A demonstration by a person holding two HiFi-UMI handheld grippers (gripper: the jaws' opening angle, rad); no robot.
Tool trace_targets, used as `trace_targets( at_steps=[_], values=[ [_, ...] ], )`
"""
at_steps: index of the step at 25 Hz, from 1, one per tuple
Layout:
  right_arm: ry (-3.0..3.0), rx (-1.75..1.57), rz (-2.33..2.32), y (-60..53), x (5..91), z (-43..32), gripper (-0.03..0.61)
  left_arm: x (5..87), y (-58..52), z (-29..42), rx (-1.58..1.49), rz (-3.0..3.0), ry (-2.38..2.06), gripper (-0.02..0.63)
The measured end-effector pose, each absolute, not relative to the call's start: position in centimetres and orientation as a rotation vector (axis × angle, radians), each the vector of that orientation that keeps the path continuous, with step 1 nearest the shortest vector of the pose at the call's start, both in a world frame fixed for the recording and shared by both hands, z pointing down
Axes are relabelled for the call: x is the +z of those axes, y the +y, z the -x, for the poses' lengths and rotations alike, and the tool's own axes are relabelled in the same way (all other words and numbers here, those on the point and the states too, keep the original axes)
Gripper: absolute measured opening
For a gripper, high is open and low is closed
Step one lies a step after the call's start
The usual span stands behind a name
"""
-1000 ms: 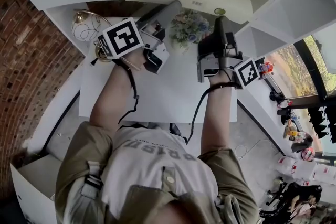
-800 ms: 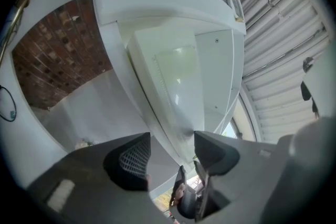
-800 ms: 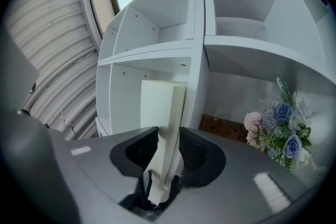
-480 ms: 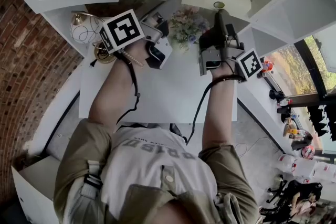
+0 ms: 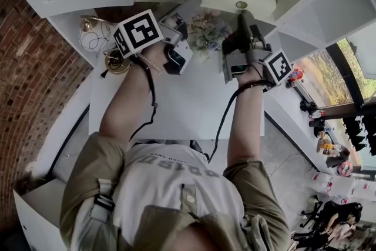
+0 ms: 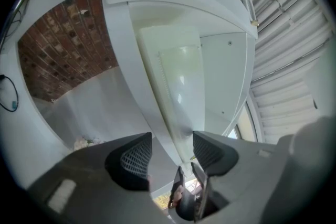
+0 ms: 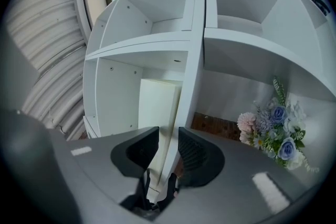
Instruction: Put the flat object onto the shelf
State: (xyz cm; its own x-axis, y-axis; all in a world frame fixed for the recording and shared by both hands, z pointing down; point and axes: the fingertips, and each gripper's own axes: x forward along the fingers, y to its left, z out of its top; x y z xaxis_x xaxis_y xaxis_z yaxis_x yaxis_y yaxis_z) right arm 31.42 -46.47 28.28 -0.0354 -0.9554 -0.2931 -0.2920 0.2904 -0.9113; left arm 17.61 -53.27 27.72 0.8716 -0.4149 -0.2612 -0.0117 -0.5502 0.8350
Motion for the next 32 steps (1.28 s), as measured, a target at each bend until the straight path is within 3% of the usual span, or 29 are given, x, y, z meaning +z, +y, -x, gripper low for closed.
trace_targets(
  at_steps=[10, 18, 22, 29, 32],
  values=[
    [1.675, -0.648, 1.403, -42.7, 29.2, -31.2, 0.130, 28.8, -49.5, -14.5, -0.400, -2.503, -0.523, 0.258],
    [1.932, -0.312, 1.832, -36.4, 31.1, -28.0, 0.110, 31.8, -44.6, -8.7, -0.281, -2.751, -0.932, 0.122],
    [2.039, -0.116, 2.032, -33.9, 32.4, -25.5, 0.070, 33.0, -41.5, -7.5, -0.206, -2.831, -1.096, 0.104],
    [2.125, -0.031, 2.129, -30.4, 34.7, -21.9, 0.028, 34.6, -36.6, -6.0, -0.146, -2.873, -1.275, 0.009],
    [2.141, -0.010, 2.152, -29.1, 35.4, -21.1, 0.014, 35.0, -35.2, -5.6, -0.132, -2.871, -1.289, 0.008]
  ],
)
